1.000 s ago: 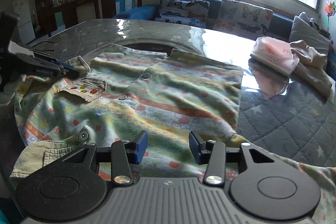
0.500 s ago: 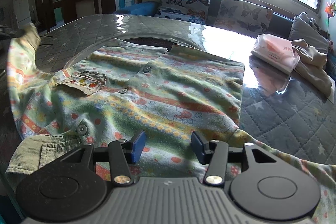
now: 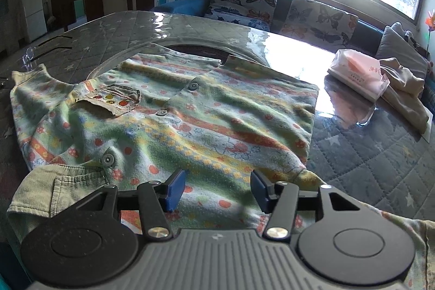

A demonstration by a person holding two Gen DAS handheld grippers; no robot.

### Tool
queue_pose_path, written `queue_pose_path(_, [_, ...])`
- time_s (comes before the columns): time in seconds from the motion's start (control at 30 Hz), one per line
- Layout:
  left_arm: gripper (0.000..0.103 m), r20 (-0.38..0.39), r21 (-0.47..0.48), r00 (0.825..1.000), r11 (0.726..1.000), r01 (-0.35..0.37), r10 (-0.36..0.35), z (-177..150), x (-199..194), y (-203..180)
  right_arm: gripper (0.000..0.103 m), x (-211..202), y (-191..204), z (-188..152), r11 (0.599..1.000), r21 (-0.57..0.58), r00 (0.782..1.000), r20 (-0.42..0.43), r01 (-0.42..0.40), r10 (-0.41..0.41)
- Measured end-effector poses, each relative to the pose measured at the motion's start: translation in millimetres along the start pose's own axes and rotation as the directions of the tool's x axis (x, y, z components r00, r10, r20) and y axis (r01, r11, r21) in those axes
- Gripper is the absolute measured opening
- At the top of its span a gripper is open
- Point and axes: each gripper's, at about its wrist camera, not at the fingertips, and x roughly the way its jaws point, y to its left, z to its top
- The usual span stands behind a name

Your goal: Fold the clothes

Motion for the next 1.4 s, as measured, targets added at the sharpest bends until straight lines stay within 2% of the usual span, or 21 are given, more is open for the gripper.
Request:
queue_pose_path(0.07, [0.013, 0.011, -0.025, 1.000, 0.999, -0.028, 0.029, 5, -6, 5, 0.054, -5, 3, 1, 1.000, -0.008, 1.000, 0.008, -0.017, 0.017])
queue_pose_path(0.1, [0.012, 0.025, -0.028, 1.000, 1.000, -0.012, 0.012, 8, -11, 3, 0.054, -8, 6, 1, 1.000, -0.013, 1.000, 0.012, -0.026, 0.026])
queue_pose_path(0.17, [0.012, 0.039, -0.007, 0.997, 0.997, 0.071, -0.071, 11, -22, -9, 0.055, -13, 12, 2, 0.998, -0.029, 0.998, 0.021, -0.052, 0.052])
queue_pose_path(0.23, [0.013, 0.023, 0.025, 0.985, 0.985, 0.172, -0.173, 13, -26, -31, 0.055, -17, 21, 4, 0.995, -0.046, 0.996, 0.029, -0.087, 0.088])
queue_pose_path(0.3, [0.013, 0.000, 0.057, 0.962, 0.961, 0.272, -0.272, 14, -27, -55, 0.055, -18, 27, 5, 0.992, -0.058, 0.993, 0.033, -0.110, 0.112])
queue_pose_path(0.43, [0.013, -0.055, 0.125, 0.896, 0.888, 0.443, -0.440, 11, -26, -107, 0.055, -13, 39, 3, 0.987, -0.080, 0.989, 0.025, -0.140, 0.142])
queue_pose_path(0.5, [0.013, -0.079, 0.168, 0.865, 0.849, 0.501, -0.495, 8, -26, -130, 0.055, -12, 39, 2, 0.985, -0.083, 0.988, 0.015, -0.152, 0.154])
queue_pose_path(0.6, [0.013, -0.139, 0.237, 0.827, 0.793, 0.562, -0.544, -1, -23, -159, 0.056, -11, 39, 0, 0.982, -0.086, 0.985, -0.001, -0.169, 0.170])
queue_pose_path(0.63, [0.013, -0.159, 0.259, 0.823, 0.781, 0.568, -0.546, -6, -21, -166, 0.056, -10, 39, 0, 0.981, -0.087, 0.984, -0.007, -0.175, 0.175])
queue_pose_path(0.73, [0.013, -0.222, 0.290, 0.821, 0.768, 0.571, -0.526, -19, -10, -170, 0.057, -9, 39, -2, 0.977, -0.089, 0.981, -0.023, -0.193, 0.191])
queue_pose_path(0.8, [0.013, -0.231, 0.304, 0.819, 0.761, 0.573, -0.524, -24, -8, -168, 0.057, -8, 38, -3, 0.975, -0.091, 0.979, -0.033, -0.204, 0.202])
queue_pose_path(0.9, [0.013, -0.252, 0.308, 0.813, 0.753, 0.581, -0.525, -16, -9, -166, 0.057, -12, 34, 0, 0.974, -0.061, 0.975, -0.041, -0.220, 0.218])
queue_pose_path(0.97, [0.015, -0.232, 0.334, 0.828, 0.758, 0.561, -0.511, -2, -8, -169, 0.057, -14, 19, 10, 0.977, -0.020, 0.977, -0.027, -0.213, 0.213])
queue_pose_path(1.03, [0.019, -0.203, 0.350, 0.844, 0.768, 0.537, -0.497, 16, -5, -171, 0.057, -15, 4, 21, 0.983, -0.001, 0.983, -0.005, -0.182, 0.182])
queue_pose_path(1.1, [0.020, -0.180, 0.349, 0.858, 0.784, 0.513, -0.481, 36, 3, -176, 0.056, -11, -12, 32, 0.990, 0.015, 0.990, 0.008, -0.138, 0.138])
queue_pose_path(1.2, [0.020, -0.154, 0.369, 0.871, 0.790, 0.489, -0.467, 59, 17, -188, 0.055, 0, -36, 50, 0.995, 0.046, 0.996, 0.016, -0.086, 0.085])
queue_pose_path(1.3, [0.019, -0.163, 0.405, 0.876, 0.779, 0.479, -0.454, 73, 37, -211, 0.055, 16, -54, 66, 0.997, 0.062, 0.999, 0.017, -0.050, 0.049])
queue_pose_path(1.4, [0.020, -0.208, 0.450, 0.867, 0.743, 0.495, -0.452, 75, 58, -239, 0.055, 36, -66, 80, 0.996, 0.076, 0.999, 0.011, -0.038, 0.037])
